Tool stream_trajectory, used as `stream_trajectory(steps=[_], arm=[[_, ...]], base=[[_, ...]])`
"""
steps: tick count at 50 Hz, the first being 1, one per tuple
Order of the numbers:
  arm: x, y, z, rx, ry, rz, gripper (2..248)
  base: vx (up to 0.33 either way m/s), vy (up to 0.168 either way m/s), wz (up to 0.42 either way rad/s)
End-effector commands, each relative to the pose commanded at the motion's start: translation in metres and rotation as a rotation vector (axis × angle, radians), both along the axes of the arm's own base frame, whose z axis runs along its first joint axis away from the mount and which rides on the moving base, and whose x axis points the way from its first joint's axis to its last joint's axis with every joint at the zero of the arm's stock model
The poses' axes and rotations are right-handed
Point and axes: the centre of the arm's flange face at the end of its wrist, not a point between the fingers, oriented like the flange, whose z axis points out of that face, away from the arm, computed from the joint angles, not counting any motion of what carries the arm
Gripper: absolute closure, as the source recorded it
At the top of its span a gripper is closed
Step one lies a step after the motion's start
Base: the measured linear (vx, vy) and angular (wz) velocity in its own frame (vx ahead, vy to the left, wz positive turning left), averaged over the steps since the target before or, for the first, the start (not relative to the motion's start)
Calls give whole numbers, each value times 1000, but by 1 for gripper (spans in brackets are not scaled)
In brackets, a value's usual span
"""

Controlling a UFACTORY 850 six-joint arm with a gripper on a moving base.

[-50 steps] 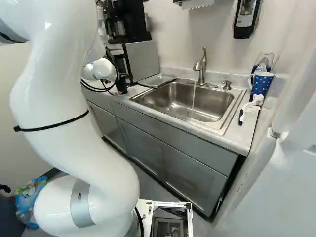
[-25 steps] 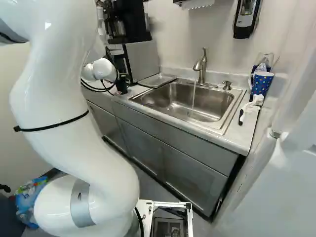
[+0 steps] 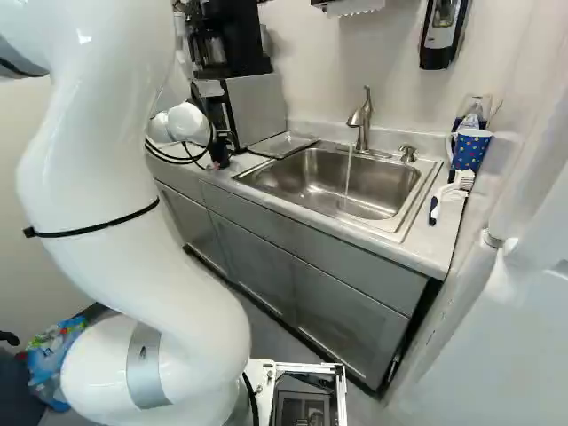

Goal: Rinse the cup and place it in the tray

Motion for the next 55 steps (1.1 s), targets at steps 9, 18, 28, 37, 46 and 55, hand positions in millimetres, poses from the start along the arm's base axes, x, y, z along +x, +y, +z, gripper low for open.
stream_trajectory(steps=[9, 18, 28, 37, 46, 55], arm=[[9, -10, 10, 5, -19, -21, 125], [16, -23, 20, 10, -39, -46, 125], [21, -39, 31, 14, -59, -74, 125], [22, -51, 41, 18, -77, -95, 125], [20, -58, 51, 21, -95, -105, 125], [20, -66, 58, 23, -107, -120, 125]], base=[[0, 0, 0], [0, 0, 0], [0, 0, 0], [0, 0, 0], [0, 0, 0], [0, 0, 0]])
